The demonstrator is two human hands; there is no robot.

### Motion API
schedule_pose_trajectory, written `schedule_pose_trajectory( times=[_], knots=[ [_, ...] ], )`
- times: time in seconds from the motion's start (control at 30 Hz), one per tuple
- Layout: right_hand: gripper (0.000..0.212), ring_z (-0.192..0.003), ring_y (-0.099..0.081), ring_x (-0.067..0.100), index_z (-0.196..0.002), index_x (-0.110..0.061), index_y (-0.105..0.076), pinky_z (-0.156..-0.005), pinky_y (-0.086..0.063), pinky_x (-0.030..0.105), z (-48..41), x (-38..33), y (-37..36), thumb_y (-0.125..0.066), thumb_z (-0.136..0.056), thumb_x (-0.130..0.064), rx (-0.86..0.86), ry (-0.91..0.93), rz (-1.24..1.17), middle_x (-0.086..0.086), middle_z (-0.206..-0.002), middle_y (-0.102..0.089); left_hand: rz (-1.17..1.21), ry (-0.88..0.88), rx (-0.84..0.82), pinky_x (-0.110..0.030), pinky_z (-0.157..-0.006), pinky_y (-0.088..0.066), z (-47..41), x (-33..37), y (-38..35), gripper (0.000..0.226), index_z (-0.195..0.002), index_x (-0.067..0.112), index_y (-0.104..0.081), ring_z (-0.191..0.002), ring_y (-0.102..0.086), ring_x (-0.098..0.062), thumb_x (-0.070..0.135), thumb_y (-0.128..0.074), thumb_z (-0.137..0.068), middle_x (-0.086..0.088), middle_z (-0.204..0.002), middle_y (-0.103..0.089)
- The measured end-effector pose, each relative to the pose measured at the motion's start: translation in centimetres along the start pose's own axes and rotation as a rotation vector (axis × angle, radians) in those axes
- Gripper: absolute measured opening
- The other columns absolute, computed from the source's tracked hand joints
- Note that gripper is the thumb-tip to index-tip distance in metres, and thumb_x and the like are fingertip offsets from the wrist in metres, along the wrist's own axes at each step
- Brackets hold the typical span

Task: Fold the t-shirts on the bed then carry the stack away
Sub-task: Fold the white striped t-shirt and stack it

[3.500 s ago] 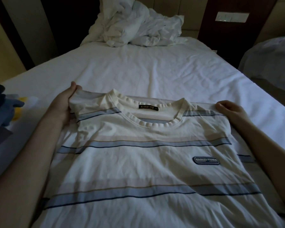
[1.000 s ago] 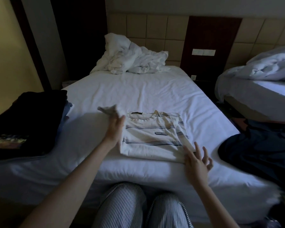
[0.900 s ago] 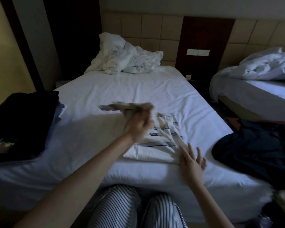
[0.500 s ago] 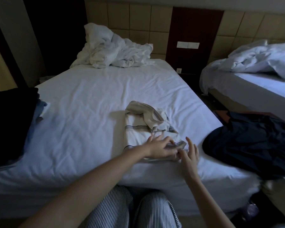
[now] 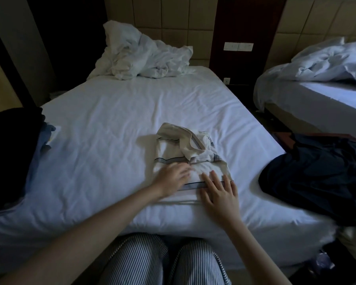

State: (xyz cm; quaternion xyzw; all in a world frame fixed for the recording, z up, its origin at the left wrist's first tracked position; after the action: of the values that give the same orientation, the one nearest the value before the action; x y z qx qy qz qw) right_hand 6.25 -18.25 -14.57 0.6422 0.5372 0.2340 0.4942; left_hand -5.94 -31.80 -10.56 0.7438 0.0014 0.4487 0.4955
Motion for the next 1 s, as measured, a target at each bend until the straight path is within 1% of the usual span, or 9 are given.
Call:
schedule_pose_trajectory(
  times=[0.07, 0.13, 0.3, 0.43, 0.53, 0.7, 0.8, 0.87, 1.0],
  knots=[
    [0.050, -0.117, -0.054, 0.037, -0.127, -0.030, -0.058, -0.099, -0.025, 0.041, 0.1, -0.2, 0.1, -0.038, -0.084, -0.046, 0.007, 0.008, -0.011, 0.002, -0.130, -0.059, 0.129, 0.058, 0.263, -0.027, -0.083, -0.043, -1.0, 0.7, 1.0, 0.033, -0.107, 0.010, -0.058, -0.101, -0.057, -0.025, 0.034, -0.056, -0.085, -0.004, -0.102, -0.056],
    [0.049, -0.117, -0.054, 0.037, -0.127, -0.031, -0.058, -0.099, -0.025, 0.041, 0.2, -0.2, 0.2, -0.038, -0.084, -0.046, 0.013, 0.008, -0.038, 0.002, -0.130, -0.059, -0.063, 0.004, 0.368, -0.025, -0.078, -0.040, -2.6, 1.6, 2.3, 0.032, -0.116, 0.012, -0.054, -0.101, -0.054, -0.024, 0.018, -0.061, -0.085, -0.005, -0.108, -0.048],
    [0.048, -0.115, -0.056, 0.035, -0.123, -0.031, -0.061, -0.099, -0.027, 0.039, 0.0, -0.1, 0.4, -0.041, -0.082, -0.045, 0.038, 0.011, -0.073, 0.000, -0.128, -0.061, -0.232, 0.080, 0.027, -0.030, -0.090, -0.041, -7.6, 3.3, 4.5, 0.048, -0.120, 0.024, -0.053, -0.112, -0.044, -0.018, 0.044, -0.068, -0.079, -0.002, -0.131, -0.029],
    [0.048, -0.113, -0.058, 0.033, -0.121, -0.031, -0.062, -0.098, -0.026, 0.038, -0.2, -0.1, 0.6, -0.042, -0.080, -0.044, 0.026, 0.008, -0.070, -0.001, -0.125, -0.062, -0.332, 0.059, -0.082, -0.026, -0.060, -0.032, -9.5, 3.7, 4.5, 0.024, -0.065, 0.014, -0.050, -0.082, -0.048, -0.017, 0.023, -0.061, -0.085, 0.002, -0.079, -0.050],
    [0.048, -0.112, -0.058, 0.033, -0.121, -0.031, -0.061, -0.097, -0.027, 0.038, -0.2, -0.1, 0.6, -0.042, -0.079, -0.044, 0.017, 0.008, -0.068, -0.001, -0.125, -0.062, -0.091, 0.227, 0.014, -0.016, -0.044, -0.033, -11.3, 4.3, 5.3, 0.031, -0.058, 0.016, -0.045, -0.061, -0.046, -0.016, 0.011, -0.054, -0.087, 0.002, -0.059, -0.046],
    [0.043, -0.111, -0.058, 0.031, -0.119, -0.032, -0.058, -0.096, -0.028, 0.038, -0.2, -0.4, 0.7, -0.043, -0.080, -0.043, 0.046, 0.027, -0.075, -0.002, -0.123, -0.062, 0.609, 0.296, 0.249, -0.032, -0.076, -0.049, -17.6, 5.5, 6.8, 0.018, -0.071, 0.006, -0.058, -0.074, -0.056, -0.019, 0.014, -0.064, -0.086, -0.006, -0.087, -0.062],
    [0.044, -0.111, -0.058, 0.031, -0.119, -0.033, -0.056, -0.097, -0.028, 0.038, -0.2, -0.2, 0.6, -0.044, -0.079, -0.042, 0.075, 0.037, -0.082, -0.002, -0.123, -0.062, 0.655, 0.241, 0.102, -0.037, -0.099, -0.044, -19.3, 6.8, 6.5, 0.021, -0.107, 0.006, -0.064, -0.105, -0.056, -0.022, 0.015, -0.063, -0.089, -0.013, -0.111, -0.058],
    [0.045, -0.110, -0.058, 0.031, -0.120, -0.033, -0.055, -0.097, -0.029, 0.038, -0.2, -0.1, 0.4, -0.044, -0.078, -0.041, 0.097, 0.046, -0.085, -0.002, -0.123, -0.063, 0.633, 0.214, -0.101, -0.035, -0.108, -0.033, -19.6, 7.0, 5.7, 0.056, -0.144, 0.009, -0.034, -0.131, -0.041, -0.022, 0.016, -0.058, -0.093, -0.011, -0.142, -0.041],
    [0.045, -0.110, -0.058, 0.032, -0.121, -0.034, -0.052, -0.097, -0.029, 0.039, -0.3, 0.0, 0.1, -0.045, -0.077, -0.041, 0.128, 0.052, -0.094, -0.001, -0.123, -0.063, 0.215, 0.013, 0.035, -0.026, -0.101, -0.034, -19.4, 5.3, 4.2, 0.042, -0.137, 0.009, -0.045, -0.131, -0.043, -0.021, 0.013, -0.049, -0.095, -0.009, -0.142, -0.047]
  ],
)
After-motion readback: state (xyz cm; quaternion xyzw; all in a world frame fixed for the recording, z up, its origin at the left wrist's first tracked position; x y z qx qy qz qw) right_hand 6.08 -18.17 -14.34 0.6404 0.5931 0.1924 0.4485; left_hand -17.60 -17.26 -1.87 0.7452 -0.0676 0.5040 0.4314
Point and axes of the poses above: each hand's wrist, its own z-axis away from the middle knuckle, its own y-axis out of the back of the hand, x = y × z, the point moved 1 cm from there along -z, towards the middle knuckle
